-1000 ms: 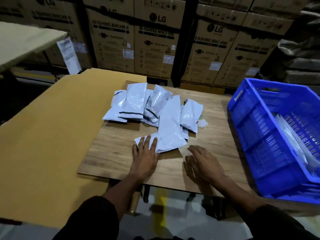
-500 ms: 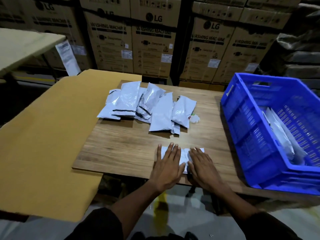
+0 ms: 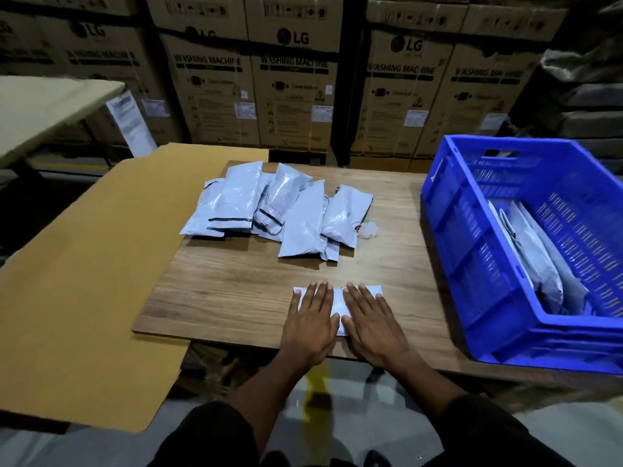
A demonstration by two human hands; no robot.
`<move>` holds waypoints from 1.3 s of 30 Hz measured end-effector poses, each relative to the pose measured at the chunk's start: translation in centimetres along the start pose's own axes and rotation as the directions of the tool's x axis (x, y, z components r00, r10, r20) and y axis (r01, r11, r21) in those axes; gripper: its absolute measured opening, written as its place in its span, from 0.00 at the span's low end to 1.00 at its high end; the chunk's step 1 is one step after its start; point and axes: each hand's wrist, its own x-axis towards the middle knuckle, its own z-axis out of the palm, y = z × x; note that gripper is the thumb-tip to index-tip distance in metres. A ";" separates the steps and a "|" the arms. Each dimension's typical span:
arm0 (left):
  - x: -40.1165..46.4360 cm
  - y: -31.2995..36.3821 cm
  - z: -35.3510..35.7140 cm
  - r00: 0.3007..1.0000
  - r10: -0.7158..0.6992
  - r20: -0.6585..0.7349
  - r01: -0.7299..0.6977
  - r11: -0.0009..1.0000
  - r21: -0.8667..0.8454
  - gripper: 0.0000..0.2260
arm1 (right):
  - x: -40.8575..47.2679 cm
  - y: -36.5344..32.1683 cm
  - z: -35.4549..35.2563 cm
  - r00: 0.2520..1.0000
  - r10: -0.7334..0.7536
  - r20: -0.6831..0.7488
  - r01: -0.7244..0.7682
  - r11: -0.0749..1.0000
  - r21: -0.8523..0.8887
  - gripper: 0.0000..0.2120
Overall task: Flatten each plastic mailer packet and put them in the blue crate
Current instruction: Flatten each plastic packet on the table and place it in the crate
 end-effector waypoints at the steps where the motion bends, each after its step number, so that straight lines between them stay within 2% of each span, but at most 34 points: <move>1: -0.1 0.1 0.1 1.000 -0.001 -0.004 0.001 1.000 0.003 0.26 | -0.1 0.2 0.1 1.000 -0.005 0.004 0.005 1.000 -0.012 0.28; 11: -0.5 0.1 0.3 0.999 0.001 -0.050 0.000 1.000 0.007 0.25 | -0.1 0.1 0.3 0.999 0.003 0.048 -0.002 1.000 -0.030 0.29; 19: 0.3 -0.2 0.1 0.994 -0.054 0.096 0.051 0.998 0.034 0.26 | 0.8 0.1 -0.5 0.984 0.033 0.175 -0.036 0.999 0.012 0.32; 28: -0.3 0.0 0.1 0.997 -0.048 0.061 0.049 0.999 -0.015 0.25 | 0.3 -0.3 -1.1 0.972 0.060 0.226 -0.061 0.998 -0.004 0.30; 35: -0.1 -0.1 -0.1 0.992 -0.065 0.108 0.068 0.997 -0.021 0.25 | 0.9 -0.5 -2.7 0.940 0.074 0.332 -0.099 0.993 0.059 0.29; 39: -0.5 -0.9 0.1 0.991 -0.084 0.106 0.090 0.994 -0.054 0.26 | 0.6 -0.4 -2.9 0.938 0.094 0.333 -0.122 0.991 0.062 0.29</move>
